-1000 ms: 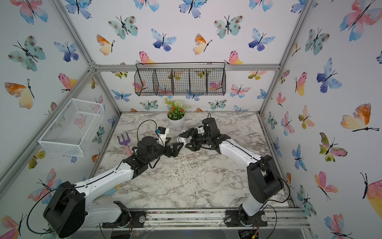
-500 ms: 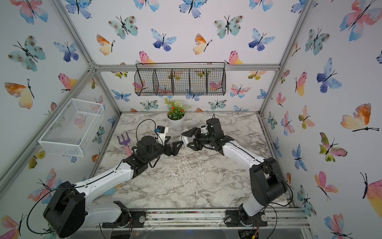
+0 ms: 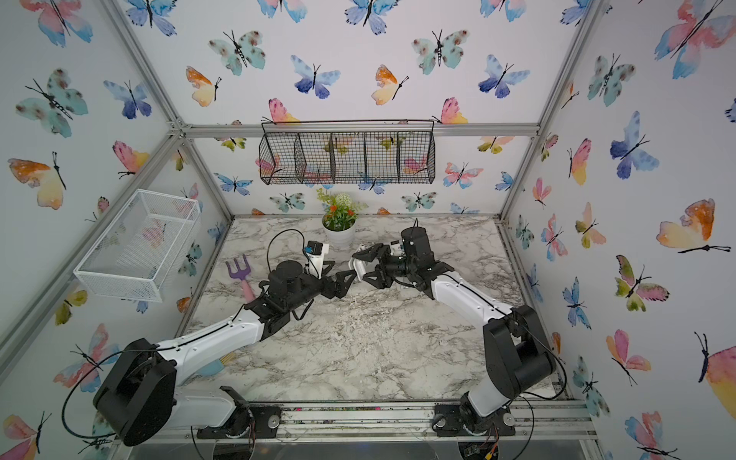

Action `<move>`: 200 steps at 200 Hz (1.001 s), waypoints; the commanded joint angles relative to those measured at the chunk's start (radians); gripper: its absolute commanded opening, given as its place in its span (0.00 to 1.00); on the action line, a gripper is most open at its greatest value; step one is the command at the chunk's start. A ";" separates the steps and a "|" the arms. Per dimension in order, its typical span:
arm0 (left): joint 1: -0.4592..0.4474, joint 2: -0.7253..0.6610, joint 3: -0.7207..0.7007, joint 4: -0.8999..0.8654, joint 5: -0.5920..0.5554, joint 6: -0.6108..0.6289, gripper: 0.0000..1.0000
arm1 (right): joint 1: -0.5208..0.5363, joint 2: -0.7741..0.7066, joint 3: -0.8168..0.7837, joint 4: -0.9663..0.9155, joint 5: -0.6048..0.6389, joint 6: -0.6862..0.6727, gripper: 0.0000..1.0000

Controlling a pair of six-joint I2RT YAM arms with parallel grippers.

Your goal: Open the phone stand

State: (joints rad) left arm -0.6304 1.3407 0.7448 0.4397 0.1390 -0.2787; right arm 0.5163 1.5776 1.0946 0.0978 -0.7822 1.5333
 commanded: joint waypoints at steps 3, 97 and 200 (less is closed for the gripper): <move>0.003 0.018 0.044 0.102 0.070 -0.019 0.88 | 0.019 -0.046 -0.004 0.092 -0.085 0.031 0.22; -0.049 0.075 0.131 0.160 0.253 -0.054 0.40 | 0.056 0.001 0.025 0.126 -0.100 0.041 0.19; -0.060 0.058 0.128 0.117 0.236 -0.025 0.00 | 0.068 0.016 0.088 0.035 -0.085 -0.007 0.04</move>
State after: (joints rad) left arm -0.6437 1.4010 0.8288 0.4923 0.2745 -0.3405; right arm 0.5102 1.5833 1.1378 0.1364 -0.7376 1.5482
